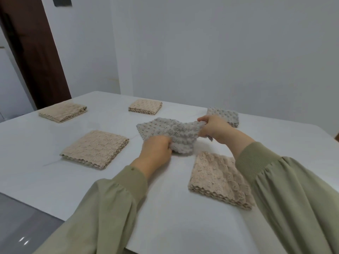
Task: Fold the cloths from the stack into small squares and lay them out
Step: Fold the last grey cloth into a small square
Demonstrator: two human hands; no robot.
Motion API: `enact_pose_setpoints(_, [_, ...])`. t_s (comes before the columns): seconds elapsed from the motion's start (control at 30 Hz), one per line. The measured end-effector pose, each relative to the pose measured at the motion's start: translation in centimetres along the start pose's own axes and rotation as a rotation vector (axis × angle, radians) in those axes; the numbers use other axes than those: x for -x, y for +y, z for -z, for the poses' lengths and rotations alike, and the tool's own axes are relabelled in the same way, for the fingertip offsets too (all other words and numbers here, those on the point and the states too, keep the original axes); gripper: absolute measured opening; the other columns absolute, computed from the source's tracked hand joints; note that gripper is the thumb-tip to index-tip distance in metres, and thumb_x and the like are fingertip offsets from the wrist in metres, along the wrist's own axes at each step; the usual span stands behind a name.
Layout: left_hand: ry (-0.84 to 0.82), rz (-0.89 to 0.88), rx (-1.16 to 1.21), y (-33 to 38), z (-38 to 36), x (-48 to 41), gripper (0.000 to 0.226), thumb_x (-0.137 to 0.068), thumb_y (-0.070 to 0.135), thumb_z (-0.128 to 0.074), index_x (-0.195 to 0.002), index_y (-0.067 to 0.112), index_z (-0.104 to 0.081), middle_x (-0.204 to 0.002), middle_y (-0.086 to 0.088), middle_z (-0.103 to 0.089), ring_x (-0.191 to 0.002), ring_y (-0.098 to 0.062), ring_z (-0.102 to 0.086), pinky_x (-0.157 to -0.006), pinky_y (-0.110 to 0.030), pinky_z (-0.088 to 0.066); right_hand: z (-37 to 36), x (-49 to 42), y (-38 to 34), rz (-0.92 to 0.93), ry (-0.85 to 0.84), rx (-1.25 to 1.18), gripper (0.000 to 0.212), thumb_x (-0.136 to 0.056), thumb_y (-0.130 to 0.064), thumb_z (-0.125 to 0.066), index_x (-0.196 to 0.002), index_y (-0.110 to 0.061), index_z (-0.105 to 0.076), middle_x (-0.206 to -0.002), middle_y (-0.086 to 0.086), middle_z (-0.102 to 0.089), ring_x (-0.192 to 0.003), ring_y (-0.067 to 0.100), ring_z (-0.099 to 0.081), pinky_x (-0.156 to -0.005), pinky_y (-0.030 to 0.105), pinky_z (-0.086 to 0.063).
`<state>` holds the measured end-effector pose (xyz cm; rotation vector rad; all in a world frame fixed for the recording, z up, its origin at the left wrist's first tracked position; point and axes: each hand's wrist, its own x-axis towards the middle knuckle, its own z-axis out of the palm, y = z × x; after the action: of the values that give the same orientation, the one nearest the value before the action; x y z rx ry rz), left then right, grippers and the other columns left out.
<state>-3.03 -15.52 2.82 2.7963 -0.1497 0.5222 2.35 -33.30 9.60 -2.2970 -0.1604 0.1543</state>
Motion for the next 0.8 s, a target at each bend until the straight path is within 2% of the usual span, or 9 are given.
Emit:
enact_pose_setpoints(0.1, [0.193,0.191,0.13,-1.0,2.6,-1.5,0.017,-0.085,0.007,-0.046,-0.088,0.015,-0.061,-0.08,0.002,-0.053,-0.076,-0.02,-0.044,-0.065,-0.027,-0.031,0.6,0.2,0.0,0.16,0.293,0.088,0.04,-0.084,0.008,-0.047,-0.12,-0.006,-0.059,-0.113,0.014,-0.061,-0.078,0.02,-0.053,-0.062,0.026,-0.043])
enact_pose_setpoints(0.2, [0.232,0.169,0.199,-2.3,5.5,-1.9,0.021,-0.081,0.004,-0.045,-0.084,0.014,-0.063,-0.079,0.001,-0.055,-0.078,-0.022,-0.047,-0.066,-0.027,-0.034,1.8,0.8,-0.6,0.253,0.377,-0.007,0.036,-0.08,0.008,-0.044,-0.1,-0.01,-0.068,-0.093,0.009,-0.063,-0.076,0.019,-0.053,-0.054,0.019,-0.04])
enact_pose_setpoints(0.33, [-0.203,0.119,0.341,-3.8,8.7,-1.0,0.026,-0.082,0.009,-0.042,-0.057,0.016,-0.041,-0.06,0.002,-0.038,-0.059,-0.017,-0.034,-0.059,-0.029,-0.027,3.9,2.6,-0.8,0.252,0.097,-0.06,0.034,-0.081,0.006,-0.044,-0.077,-0.014,-0.07,-0.077,0.006,-0.063,-0.071,0.015,-0.052,-0.059,0.021,-0.04])
enact_pose_setpoints(0.4, [-0.426,0.195,0.387,-4.6,9.8,-0.3,0.029,-0.084,0.022,-0.043,-0.057,0.014,-0.05,-0.061,0.0,-0.048,-0.061,-0.019,-0.04,-0.064,-0.031,-0.032,4.9,3.4,-0.1,0.257,-0.147,-0.123,0.032,-0.085,0.002,-0.046,-0.072,-0.012,-0.071,-0.076,0.002,-0.068,-0.073,0.015,-0.053,-0.062,0.022,-0.04])
enact_pose_setpoints(0.47, [-0.532,0.241,0.334,-4.6,9.7,0.1,0.042,-0.094,0.032,-0.037,-0.076,0.012,-0.069,-0.07,-0.002,-0.069,-0.07,-0.017,-0.061,-0.075,-0.03,-0.041,4.9,3.6,0.6,0.22,-0.241,-0.219,0.027,-0.092,-0.01,-0.049,-0.077,-0.007,-0.07,-0.078,0.005,-0.07,-0.068,0.015,-0.053,-0.062,0.024,-0.041])
enact_pose_setpoints(0.53, [-0.443,0.222,0.19,-4.0,8.7,0.1,0.046,-0.099,0.038,-0.033,-0.088,0.011,-0.068,-0.081,-0.004,-0.073,-0.079,-0.016,-0.066,-0.078,-0.03,-0.042,4.2,3.0,1.0,0.164,-0.115,-0.212,0.025,-0.093,-0.015,-0.051,-0.078,-0.008,-0.069,-0.077,0.006,-0.069,-0.063,0.015,-0.052,-0.058,0.025,-0.041])
enact_pose_setpoints(0.67, [-0.329,0.133,-0.023,-1.9,5.0,-0.3,0.03,-0.095,0.029,-0.043,-0.106,0.012,-0.065,-0.112,-0.006,-0.066,-0.096,-0.02,-0.062,-0.084,-0.034,-0.05,1.6,1.3,2.2,0.023,0.059,0.118,0.023,-0.092,-0.015,-0.051,-0.094,0.0,-0.067,-0.087,0.012,-0.068,-0.069,0.02,-0.052,-0.055,0.025,-0.039])
enact_pose_setpoints(0.77, [-0.368,0.13,-0.034,-1.2,2.0,-1.0,0.043,-0.097,0.037,-0.04,-0.135,0.018,-0.045,-0.139,-0.004,-0.049,-0.125,-0.024,-0.047,-0.102,-0.04,-0.041,-0.2,-0.2,3.6,-0.032,0.061,0.252,0.037,-0.092,-0.017,-0.049,-0.103,0.016,-0.06,-0.08,0.028,-0.055,-0.068,0.021,-0.043,-0.055,0.026,-0.031])
enact_pose_setpoints(0.8, [-0.376,0.131,-0.047,-1.2,1.1,-1.3,0.048,-0.097,0.041,-0.038,-0.14,0.02,-0.038,-0.144,-0.005,-0.043,-0.13,-0.026,-0.041,-0.105,-0.044,-0.037,-0.7,-0.6,3.9,-0.043,0.065,0.284,0.037,-0.092,-0.018,-0.049,-0.097,0.016,-0.061,-0.075,0.024,-0.051,-0.068,0.021,-0.042,-0.055,0.026,-0.031])
